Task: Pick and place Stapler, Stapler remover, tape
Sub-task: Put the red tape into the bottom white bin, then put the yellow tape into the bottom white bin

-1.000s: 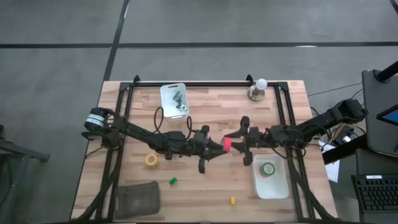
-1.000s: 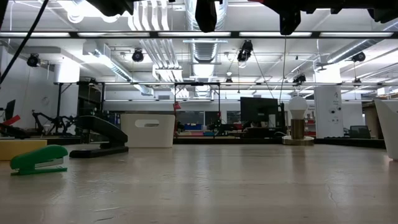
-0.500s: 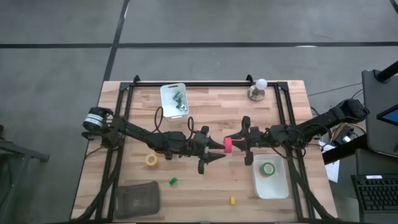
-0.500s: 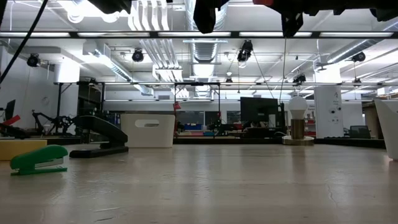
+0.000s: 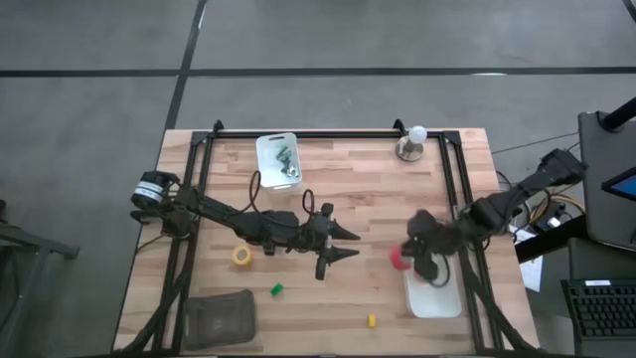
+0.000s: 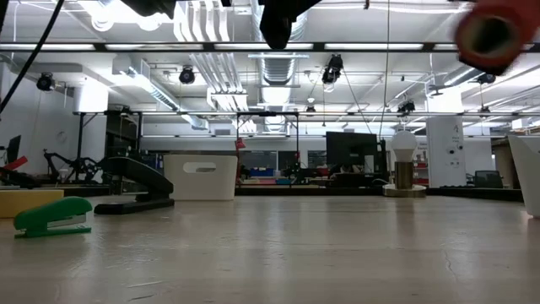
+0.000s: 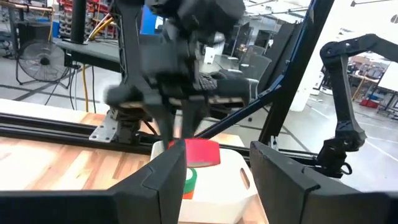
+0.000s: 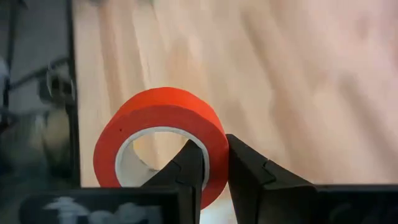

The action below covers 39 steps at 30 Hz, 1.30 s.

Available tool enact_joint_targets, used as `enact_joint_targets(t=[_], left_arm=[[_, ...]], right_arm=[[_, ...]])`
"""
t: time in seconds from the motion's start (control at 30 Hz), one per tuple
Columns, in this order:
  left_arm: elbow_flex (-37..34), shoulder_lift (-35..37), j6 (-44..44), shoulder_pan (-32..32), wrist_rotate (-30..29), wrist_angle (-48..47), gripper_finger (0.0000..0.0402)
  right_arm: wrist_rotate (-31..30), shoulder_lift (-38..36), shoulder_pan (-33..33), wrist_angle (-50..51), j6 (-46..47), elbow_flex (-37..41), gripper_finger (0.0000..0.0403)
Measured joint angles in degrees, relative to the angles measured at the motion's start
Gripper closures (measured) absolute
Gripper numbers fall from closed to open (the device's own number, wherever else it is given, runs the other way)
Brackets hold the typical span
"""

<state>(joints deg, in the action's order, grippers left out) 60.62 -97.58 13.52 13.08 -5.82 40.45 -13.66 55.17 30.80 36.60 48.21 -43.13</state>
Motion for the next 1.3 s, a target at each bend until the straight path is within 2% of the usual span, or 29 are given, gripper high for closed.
enact_joint_targets(t=[0.17,0.33,0.63,0.8,1.1,1.3], left_arm=[[0.0,0.0,0.26,0.0,0.0,-0.42,0.0223],[0.0,0.0,1.37,0.02,0.0,-0.45,0.0223],[0.0,0.0,3.04,0.03,0.0,-0.61,0.0223],[0.0,0.0,3.04,0.11,0.0,-0.68,0.0223],[-0.13,0.0,3.1,0.11,0.0,-2.05,0.0223],[-0.24,0.49,3.42,0.11,0.02,-3.35,0.0223]], right_arm=[[5.65,4.16,8.88,7.02,17.73,-0.44,0.035],[10.38,11.05,14.78,7.75,26.42,-0.42,0.0349],[19.62,20.8,15.82,10.94,29.4,-0.38,0.0349],[20.19,23.13,15.85,10.78,29.22,-0.38,0.0343],[20.16,22.04,15.81,10.87,29.4,-0.58,0.028],[19.7,17.52,15.66,11.02,30.79,-0.58,0.0244]])
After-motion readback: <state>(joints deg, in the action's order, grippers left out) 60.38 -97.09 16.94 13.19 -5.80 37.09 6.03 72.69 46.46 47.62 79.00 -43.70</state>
